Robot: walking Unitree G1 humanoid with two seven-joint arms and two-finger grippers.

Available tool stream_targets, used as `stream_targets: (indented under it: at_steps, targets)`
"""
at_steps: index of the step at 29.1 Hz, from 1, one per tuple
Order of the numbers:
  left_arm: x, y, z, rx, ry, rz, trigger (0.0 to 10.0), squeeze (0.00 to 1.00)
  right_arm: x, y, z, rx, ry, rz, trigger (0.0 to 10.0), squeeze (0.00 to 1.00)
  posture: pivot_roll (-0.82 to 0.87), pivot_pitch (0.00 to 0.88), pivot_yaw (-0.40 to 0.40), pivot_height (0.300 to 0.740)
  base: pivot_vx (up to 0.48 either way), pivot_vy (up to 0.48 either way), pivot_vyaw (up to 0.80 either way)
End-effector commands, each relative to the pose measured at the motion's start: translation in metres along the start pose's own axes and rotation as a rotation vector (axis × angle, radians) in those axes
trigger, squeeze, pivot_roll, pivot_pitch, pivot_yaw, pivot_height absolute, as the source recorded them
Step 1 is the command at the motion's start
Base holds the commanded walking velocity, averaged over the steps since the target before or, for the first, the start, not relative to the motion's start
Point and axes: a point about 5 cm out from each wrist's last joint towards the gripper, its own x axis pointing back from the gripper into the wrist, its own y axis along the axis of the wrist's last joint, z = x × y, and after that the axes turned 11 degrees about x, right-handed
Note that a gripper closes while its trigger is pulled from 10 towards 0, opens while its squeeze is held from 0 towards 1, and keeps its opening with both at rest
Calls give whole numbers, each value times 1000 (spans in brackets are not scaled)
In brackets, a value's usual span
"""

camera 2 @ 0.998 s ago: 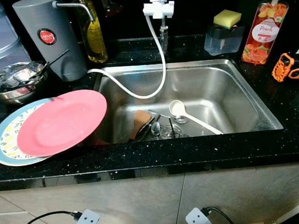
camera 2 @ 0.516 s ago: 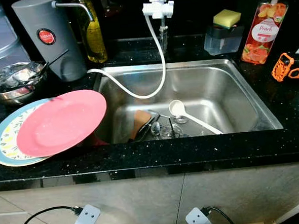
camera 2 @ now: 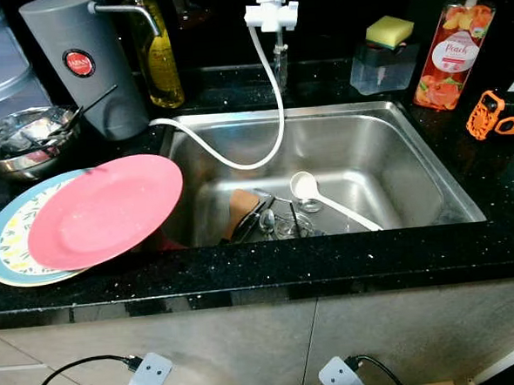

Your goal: Kitchen organization

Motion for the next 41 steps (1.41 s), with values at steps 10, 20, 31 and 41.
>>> stream_targets:
  at_steps: [10,20,31,41]
  targets:
    - [4,-11,7,-2,3,22,10000,0,0,-3,5,-5,13,13,10000,0,136,0,-5,740,0,0,0]
    - [4,-11,7,0,4,21,10000,0,0,-2,5,-6,14,10,10000,0,138,0,-5,740,0,0,0]
    - [4,-11,6,1,3,21,10000,0,0,-3,6,-5,16,15,10000,0,140,0,-7,740,0,0,0]
    - [5,-14,7,2,3,25,10000,0,0,-4,8,-4,17,20,10000,0,141,0,-7,740,0,0,0]
